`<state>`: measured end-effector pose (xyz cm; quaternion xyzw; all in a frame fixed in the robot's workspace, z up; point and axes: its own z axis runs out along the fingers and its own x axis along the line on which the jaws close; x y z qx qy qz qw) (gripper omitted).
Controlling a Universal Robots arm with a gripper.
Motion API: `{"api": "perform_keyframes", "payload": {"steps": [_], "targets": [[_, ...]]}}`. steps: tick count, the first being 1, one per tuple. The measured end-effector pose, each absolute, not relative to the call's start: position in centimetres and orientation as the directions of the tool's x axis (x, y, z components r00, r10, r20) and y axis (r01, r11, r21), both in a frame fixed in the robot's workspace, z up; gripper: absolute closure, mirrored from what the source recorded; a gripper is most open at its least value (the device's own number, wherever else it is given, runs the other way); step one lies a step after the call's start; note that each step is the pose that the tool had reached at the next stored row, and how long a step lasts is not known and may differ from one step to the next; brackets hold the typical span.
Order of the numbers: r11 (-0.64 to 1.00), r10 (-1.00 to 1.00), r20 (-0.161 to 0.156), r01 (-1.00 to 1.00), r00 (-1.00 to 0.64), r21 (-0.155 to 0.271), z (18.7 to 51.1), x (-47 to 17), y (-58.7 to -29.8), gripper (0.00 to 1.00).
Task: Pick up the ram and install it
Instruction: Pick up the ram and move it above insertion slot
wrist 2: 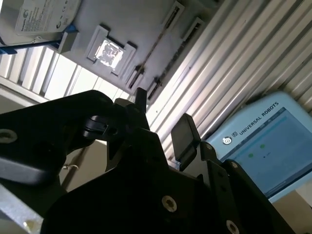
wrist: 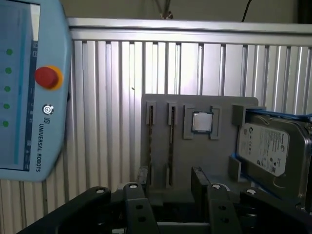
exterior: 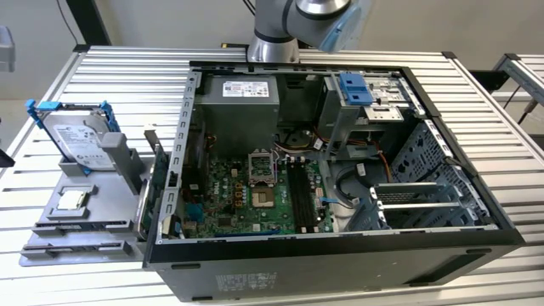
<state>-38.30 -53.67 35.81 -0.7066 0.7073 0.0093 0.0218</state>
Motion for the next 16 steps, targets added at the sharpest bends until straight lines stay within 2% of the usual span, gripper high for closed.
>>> {"api": "perform_keyframes", "payload": {"steps": [16], "targets": [[0.001,-0.999,-0.044,-1.0,0.0,-0.02,32.9,-38.3,-53.7,0.0]]}}
